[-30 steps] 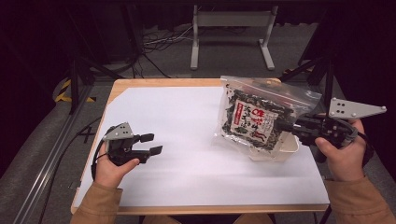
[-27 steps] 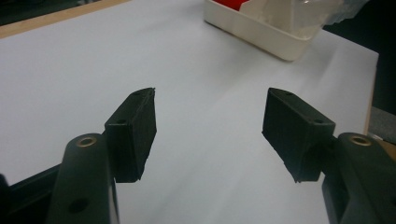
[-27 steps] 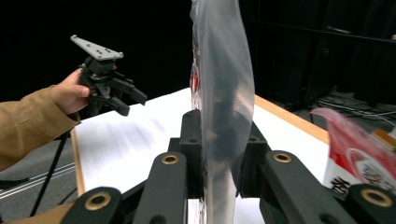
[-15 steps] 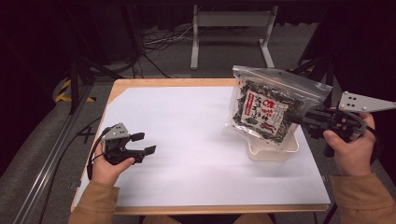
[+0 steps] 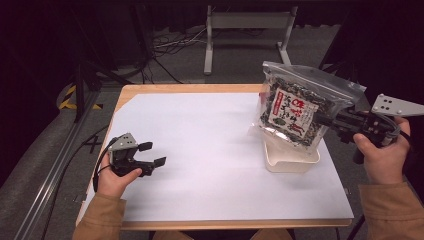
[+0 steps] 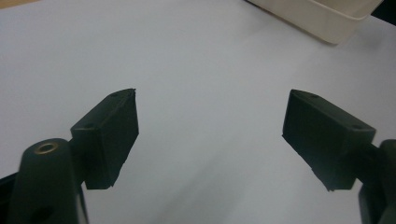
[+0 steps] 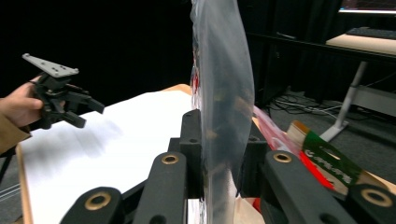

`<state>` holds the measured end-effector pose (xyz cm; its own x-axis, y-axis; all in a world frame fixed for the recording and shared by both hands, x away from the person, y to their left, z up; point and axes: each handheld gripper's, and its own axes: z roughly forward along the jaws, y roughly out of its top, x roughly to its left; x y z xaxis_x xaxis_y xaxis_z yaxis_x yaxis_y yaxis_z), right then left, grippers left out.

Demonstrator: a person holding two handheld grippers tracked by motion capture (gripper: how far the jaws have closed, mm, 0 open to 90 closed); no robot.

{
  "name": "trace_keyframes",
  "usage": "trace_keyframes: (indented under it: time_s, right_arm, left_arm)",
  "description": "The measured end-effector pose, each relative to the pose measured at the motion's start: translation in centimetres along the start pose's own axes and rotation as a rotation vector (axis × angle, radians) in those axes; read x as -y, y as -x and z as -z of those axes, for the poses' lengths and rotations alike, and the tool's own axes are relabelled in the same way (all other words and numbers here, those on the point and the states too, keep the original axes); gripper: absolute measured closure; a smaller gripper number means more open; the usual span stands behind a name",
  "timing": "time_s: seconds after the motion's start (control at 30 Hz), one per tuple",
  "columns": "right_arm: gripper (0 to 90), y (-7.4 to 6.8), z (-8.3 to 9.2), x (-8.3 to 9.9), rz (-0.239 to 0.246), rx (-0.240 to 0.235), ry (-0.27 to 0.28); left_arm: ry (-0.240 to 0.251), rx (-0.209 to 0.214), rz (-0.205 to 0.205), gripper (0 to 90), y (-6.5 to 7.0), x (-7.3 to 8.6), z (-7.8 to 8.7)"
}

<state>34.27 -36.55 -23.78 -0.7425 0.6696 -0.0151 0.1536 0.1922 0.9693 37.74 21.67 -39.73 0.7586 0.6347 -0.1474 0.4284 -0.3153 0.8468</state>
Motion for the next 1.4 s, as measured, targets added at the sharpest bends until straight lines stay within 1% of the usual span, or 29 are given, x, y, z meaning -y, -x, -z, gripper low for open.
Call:
trace_keyframes:
  time_s: [0.03, 0.07, 0.1, 0.13, 0.17, 0.27, 0.3, 0.37, 0.4, 0.47, 0.5, 0.53, 0.63, 0.77, 0.93, 1.0, 1.2, 1.3, 1.33, 1.37, 1.4]
  right_arm:
    - [76.4, 0.1, 0.0, 0.1, 0.005, 0.008, 0.003]
    - [76.4, 0.4, -0.1, 0.3, 0.006, 0.026, 0.000]
    - [76.4, 0.5, -0.1, 0.5, 0.006, 0.036, -0.003]
    - [76.4, 0.5, -0.1, 0.5, 0.006, 0.036, -0.003]
    - [76.4, 0.7, -0.2, 0.8, 0.007, 0.051, -0.004]
    - [76.3, 1.0, -0.3, 1.1, 0.001, 0.057, -0.003]
    - [76.4, 1.2, -0.4, 1.5, -0.005, 0.062, -0.004]
    - [76.4, 1.3, -0.4, 1.7, -0.008, 0.065, -0.006]
    - [76.3, 1.6, -0.5, 2.1, -0.016, 0.072, -0.015]
    - [76.4, 1.7, -0.6, 2.2, -0.018, 0.074, -0.018]
    - [76.3, 1.8, -0.7, 2.5, -0.024, 0.079, -0.029]
    - [76.4, 1.9, -0.8, 2.7, -0.025, 0.082, -0.032]
    - [76.3, 2.1, -0.9, 3.0, -0.034, 0.087, -0.046]
    - [76.3, 2.3, -1.0, 3.6, -0.048, 0.106, -0.065]
    - [76.3, 2.4, -1.2, 4.1, -0.054, 0.130, -0.088]
    - [76.3, 2.3, -1.3, 4.3, -0.049, 0.136, -0.102]
    - [76.4, 1.9, -2.1, 5.1, -0.026, 0.142, -0.148]
    - [76.4, 1.7, -2.4, 5.6, -0.022, 0.147, -0.169]
    - [76.4, 1.7, -2.4, 5.6, -0.022, 0.147, -0.169]
    - [76.5, 1.6, -2.8, 6.1, -0.014, 0.149, -0.197]
    - [76.5, 1.6, -2.8, 6.1, -0.014, 0.149, -0.197]
  left_arm:
    - [0.001, 0.000, -0.004, 17.7, -0.1, 0.1, 0.0]
    - [-0.001, 0.000, -0.003, 18.2, -0.1, 0.1, 0.0]
    - [0.008, 0.005, -0.005, 18.2, -0.1, 0.2, -0.1]
    - [0.008, 0.005, -0.005, 18.1, -0.1, 0.2, -0.1]
    - [0.008, 0.009, 0.003, 18.1, 0.0, 0.2, -0.1]
    - [0.007, 0.007, -0.006, 18.0, 0.0, 0.3, -0.2]
    - [0.007, 0.009, -0.008, 18.0, -0.1, 0.3, -0.2]
    - [0.004, 0.010, -0.004, 18.0, 0.0, 0.3, -0.2]
    - [0.000, 0.013, 0.001, 18.0, 0.0, 0.3, -0.3]
    - [-0.003, 0.015, -0.002, 18.4, 0.0, 0.4, -0.3]
    - [-0.010, 0.009, -0.014, 18.6, 0.1, 0.3, -0.4]
    - [-0.014, 0.010, -0.018, 18.6, 0.1, 0.3, -0.5]
    - [-0.013, 0.017, -0.018, 18.6, 0.2, 0.3, -0.6]
    - [-0.018, 0.016, -0.018, 18.5, 0.2, 0.4, -0.6]
    - [-0.019, 0.015, -0.012, 18.0, 0.1, 0.4, -0.6]
    - [-0.021, 0.014, -0.016, 17.9, 0.1, 0.4, -0.6]
    - [-0.017, 0.016, -0.010, 17.9, 0.0, 0.5, -0.6]
    - [-0.021, 0.017, 0.001, 17.8, 0.0, 0.5, -0.6]
    - [-0.021, 0.017, 0.001, 17.8, 0.0, 0.5, -0.6]
    - [-0.022, 0.017, 0.000, 17.8, 0.0, 0.5, -0.6]
    - [-0.020, 0.016, -0.008, 17.8, 0.0, 0.5, -0.6]
